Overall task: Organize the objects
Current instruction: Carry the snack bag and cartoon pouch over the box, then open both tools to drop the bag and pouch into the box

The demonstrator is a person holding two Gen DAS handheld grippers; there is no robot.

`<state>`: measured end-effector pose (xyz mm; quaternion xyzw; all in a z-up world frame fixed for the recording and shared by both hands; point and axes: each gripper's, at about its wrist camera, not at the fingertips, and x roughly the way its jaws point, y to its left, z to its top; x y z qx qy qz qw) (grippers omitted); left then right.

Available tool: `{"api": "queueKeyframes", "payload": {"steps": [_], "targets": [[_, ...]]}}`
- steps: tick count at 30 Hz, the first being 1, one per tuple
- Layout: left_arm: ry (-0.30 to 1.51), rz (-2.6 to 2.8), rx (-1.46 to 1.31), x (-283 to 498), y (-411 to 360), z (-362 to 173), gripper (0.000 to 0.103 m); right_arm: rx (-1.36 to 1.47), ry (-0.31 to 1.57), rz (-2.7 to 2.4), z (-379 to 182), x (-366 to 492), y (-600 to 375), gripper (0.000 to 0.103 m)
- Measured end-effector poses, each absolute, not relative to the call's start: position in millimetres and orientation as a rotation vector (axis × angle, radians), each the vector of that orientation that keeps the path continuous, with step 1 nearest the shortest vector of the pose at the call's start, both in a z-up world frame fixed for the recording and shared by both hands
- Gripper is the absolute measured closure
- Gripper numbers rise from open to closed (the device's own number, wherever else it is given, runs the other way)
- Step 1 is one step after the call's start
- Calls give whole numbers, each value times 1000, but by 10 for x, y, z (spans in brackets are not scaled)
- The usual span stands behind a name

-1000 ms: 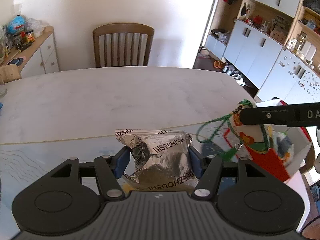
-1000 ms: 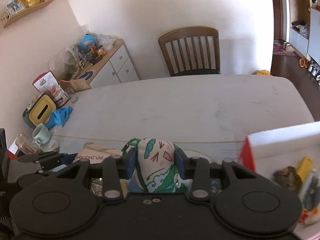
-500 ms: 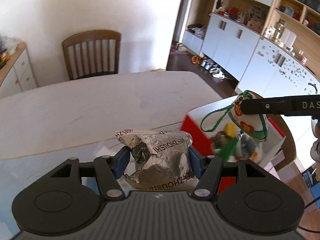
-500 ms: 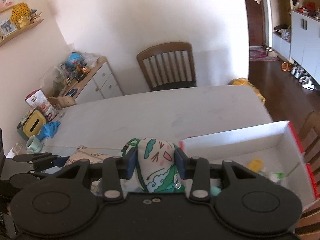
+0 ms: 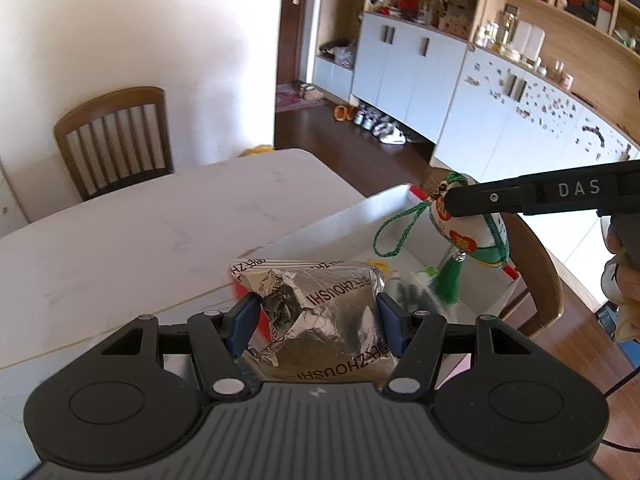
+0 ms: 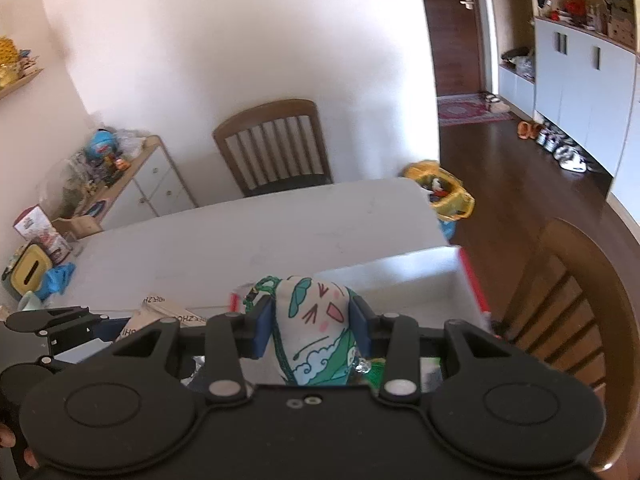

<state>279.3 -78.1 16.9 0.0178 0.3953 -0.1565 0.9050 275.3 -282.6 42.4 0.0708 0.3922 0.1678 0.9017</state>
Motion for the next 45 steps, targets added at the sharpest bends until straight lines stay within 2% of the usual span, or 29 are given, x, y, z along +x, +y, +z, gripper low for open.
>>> {"api": "queueKeyframes", "payload": {"steps": [9, 24, 34, 45], "targets": [[885, -338, 93, 3031, -1381, -207, 40, 113, 875, 279, 35, 2867, -3178, 64], [969, -334, 178, 3248, -1745, -803, 40, 11, 1003, 264, -646, 3126, -3087, 62], [1029, -317, 207, 3339, -1819, -1017, 41, -14, 1009, 267, -705, 3188, -3083, 58], [1042, -327, 200, 3326, -1833, -1050, 41, -18, 1004, 267, -664, 3175, -3129, 40]]}}
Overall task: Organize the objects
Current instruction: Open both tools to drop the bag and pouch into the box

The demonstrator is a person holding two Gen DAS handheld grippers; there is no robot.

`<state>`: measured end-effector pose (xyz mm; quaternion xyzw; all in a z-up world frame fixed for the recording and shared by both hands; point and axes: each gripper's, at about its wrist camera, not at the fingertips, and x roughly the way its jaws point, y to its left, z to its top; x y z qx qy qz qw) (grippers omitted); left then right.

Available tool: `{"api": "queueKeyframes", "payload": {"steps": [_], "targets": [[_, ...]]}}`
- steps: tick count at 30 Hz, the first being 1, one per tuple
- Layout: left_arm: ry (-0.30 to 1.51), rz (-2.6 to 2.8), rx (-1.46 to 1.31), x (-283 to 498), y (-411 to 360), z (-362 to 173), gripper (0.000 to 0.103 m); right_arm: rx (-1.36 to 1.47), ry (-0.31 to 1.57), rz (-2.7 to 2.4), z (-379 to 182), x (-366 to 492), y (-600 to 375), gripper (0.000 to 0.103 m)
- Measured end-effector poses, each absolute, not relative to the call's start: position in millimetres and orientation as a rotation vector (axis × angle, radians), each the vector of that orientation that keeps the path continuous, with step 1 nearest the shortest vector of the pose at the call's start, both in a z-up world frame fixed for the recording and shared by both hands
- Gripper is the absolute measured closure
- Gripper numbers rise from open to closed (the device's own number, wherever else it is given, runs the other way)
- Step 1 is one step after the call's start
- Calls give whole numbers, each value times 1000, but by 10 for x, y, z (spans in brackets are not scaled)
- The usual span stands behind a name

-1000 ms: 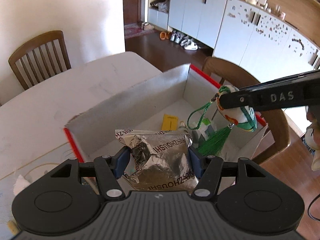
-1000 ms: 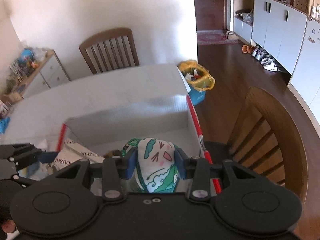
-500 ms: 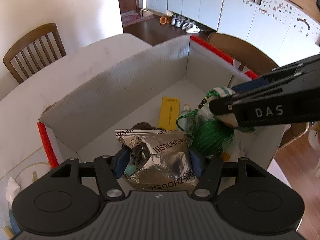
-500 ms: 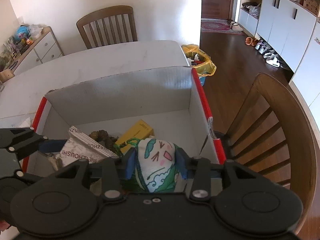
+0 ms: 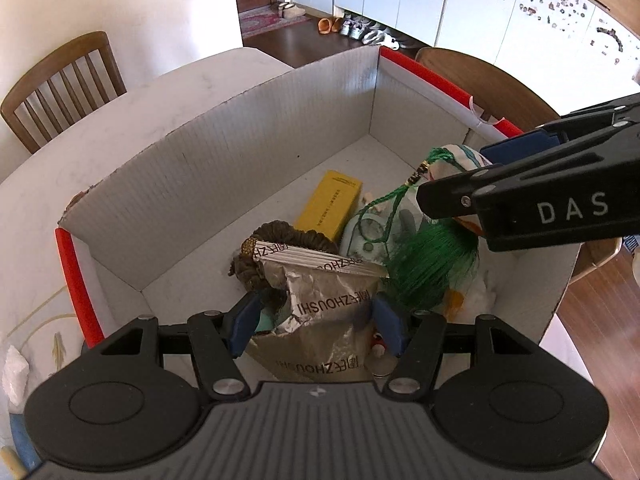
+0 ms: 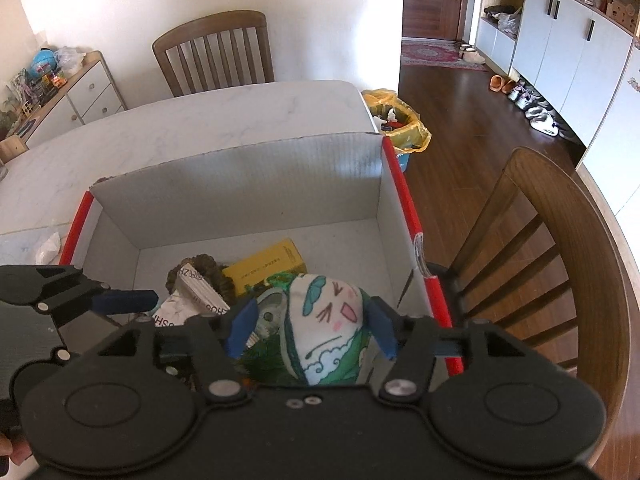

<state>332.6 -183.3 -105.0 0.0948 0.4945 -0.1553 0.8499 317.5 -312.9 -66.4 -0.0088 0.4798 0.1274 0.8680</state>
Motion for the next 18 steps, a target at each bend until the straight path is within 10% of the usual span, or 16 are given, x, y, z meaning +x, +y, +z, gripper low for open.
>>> {"api": "queueKeyframes", "payload": {"steps": [18], "targets": [[962, -333, 173, 3023, -1678, -808, 33, -36, 948, 281, -332, 2924, -3097, 23]]}}
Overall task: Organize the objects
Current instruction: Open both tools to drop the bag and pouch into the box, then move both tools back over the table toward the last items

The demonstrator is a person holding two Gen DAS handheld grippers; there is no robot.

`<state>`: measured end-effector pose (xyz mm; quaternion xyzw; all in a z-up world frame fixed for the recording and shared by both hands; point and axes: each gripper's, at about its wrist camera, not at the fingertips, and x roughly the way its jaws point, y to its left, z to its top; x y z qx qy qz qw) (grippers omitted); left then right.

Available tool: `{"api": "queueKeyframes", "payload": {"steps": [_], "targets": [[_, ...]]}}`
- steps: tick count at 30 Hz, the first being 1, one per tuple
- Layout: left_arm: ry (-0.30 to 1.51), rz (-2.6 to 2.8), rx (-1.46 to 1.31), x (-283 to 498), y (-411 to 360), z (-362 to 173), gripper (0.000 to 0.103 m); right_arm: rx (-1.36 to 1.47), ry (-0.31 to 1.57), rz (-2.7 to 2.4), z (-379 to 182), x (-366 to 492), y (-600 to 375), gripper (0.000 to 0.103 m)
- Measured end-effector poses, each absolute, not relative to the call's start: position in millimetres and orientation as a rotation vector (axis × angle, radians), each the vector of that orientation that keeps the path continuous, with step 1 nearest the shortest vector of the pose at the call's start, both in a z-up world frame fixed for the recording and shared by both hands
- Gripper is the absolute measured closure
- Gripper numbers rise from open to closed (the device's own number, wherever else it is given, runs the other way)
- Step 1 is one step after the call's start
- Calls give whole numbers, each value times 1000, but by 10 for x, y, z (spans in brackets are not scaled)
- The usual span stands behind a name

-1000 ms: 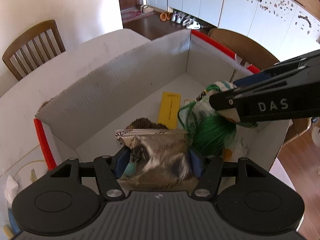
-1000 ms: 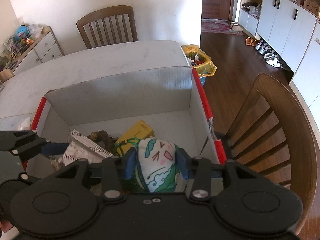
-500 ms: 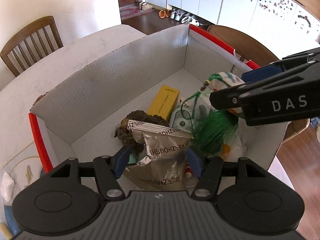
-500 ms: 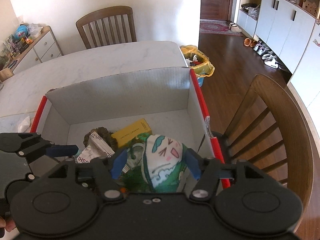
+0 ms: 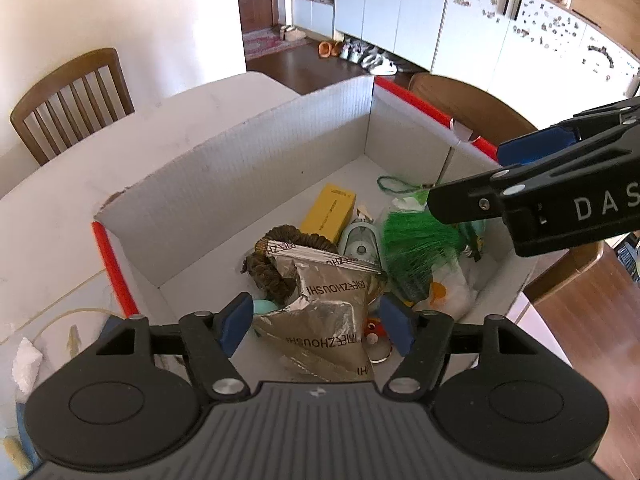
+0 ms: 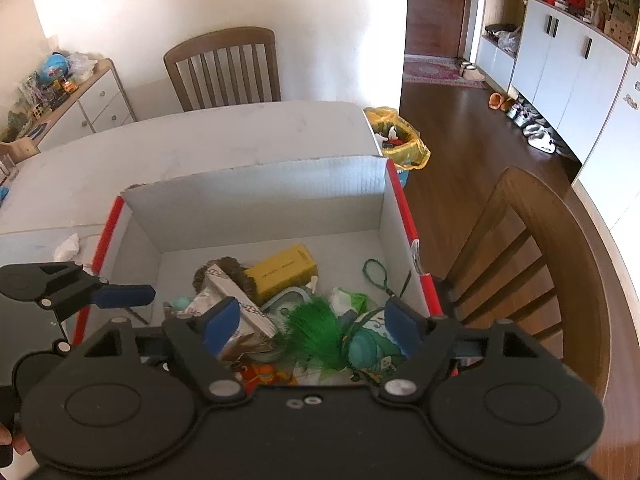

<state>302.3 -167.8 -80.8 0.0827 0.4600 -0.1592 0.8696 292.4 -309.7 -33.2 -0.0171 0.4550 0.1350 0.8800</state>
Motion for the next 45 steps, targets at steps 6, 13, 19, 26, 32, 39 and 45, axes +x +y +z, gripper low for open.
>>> {"api": "queueKeyframes", "payload": {"steps": [6, 13, 19, 26, 32, 39, 45], "targets": [[925, -330, 132, 2916, -1540, -634, 28, -32, 914, 293, -163, 2812, -3045, 20], [872, -327, 85, 2780, -1313, -425, 22, -22, 877, 313, 33, 2698, -2940, 19], [834, -310, 46, 2672, -1048, -259, 20, -4, 841, 336, 162, 2633, -2788, 15], [800, -277, 25, 2531, -683, -87, 16, 21, 810, 383, 246, 2543, -2538, 11], [785, -244, -5, 2446, -329, -17, 7, 47, 780, 439, 281, 2463, -2266, 4], [781, -184, -27, 2394, 121, -18, 2, 44, 748, 500, 284, 2347, -1864, 1], [780, -131, -45, 2350, 528, -69, 2, 52, 762, 536, 231, 2293, -1564, 1]]}}
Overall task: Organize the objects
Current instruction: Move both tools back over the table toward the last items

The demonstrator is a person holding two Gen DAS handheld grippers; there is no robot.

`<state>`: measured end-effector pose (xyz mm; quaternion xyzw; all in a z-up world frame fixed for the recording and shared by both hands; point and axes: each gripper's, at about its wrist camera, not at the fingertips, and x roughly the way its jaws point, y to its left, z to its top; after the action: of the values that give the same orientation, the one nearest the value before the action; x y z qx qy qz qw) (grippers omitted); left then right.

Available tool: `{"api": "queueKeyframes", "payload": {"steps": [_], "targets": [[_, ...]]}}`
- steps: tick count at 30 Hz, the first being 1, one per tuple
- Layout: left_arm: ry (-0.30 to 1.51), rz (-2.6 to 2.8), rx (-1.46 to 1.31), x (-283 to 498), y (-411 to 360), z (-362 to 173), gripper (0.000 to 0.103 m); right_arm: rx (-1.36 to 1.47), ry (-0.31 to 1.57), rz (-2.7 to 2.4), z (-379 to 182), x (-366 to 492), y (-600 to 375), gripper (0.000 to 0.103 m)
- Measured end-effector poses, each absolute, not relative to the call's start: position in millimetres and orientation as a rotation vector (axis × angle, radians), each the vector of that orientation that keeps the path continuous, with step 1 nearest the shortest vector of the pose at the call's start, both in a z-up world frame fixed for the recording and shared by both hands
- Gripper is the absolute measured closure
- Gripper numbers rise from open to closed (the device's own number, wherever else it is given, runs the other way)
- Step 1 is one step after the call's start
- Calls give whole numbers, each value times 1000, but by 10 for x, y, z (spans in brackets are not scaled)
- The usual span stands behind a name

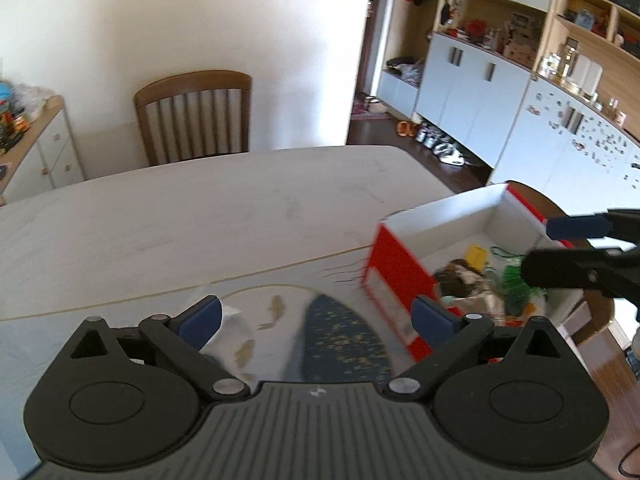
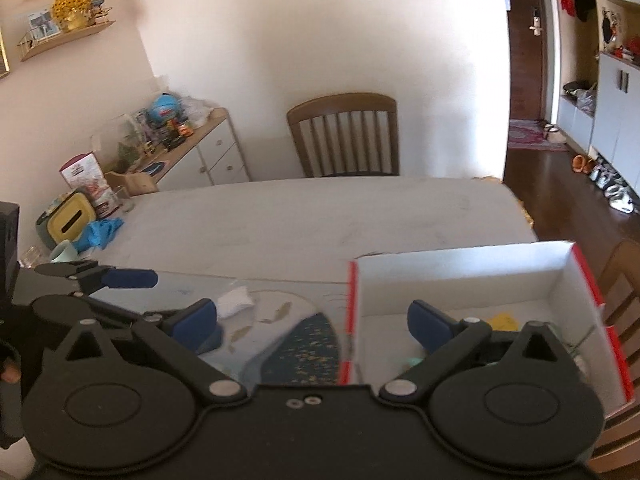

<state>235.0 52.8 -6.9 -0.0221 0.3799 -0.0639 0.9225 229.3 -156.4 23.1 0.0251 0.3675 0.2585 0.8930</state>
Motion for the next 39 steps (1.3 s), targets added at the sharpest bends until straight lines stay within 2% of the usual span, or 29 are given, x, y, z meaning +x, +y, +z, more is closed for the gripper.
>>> {"api": "queueKeyframes", "payload": {"steps": [23, 39], "targets": [[821, -75, -60, 2635, 1782, -589, 1, -77, 832, 562, -291, 2317, -441, 1], [867, -74, -5, 2564, 2025, -1222, 1, -161, 899, 583, -689, 2889, 11, 2]]}}
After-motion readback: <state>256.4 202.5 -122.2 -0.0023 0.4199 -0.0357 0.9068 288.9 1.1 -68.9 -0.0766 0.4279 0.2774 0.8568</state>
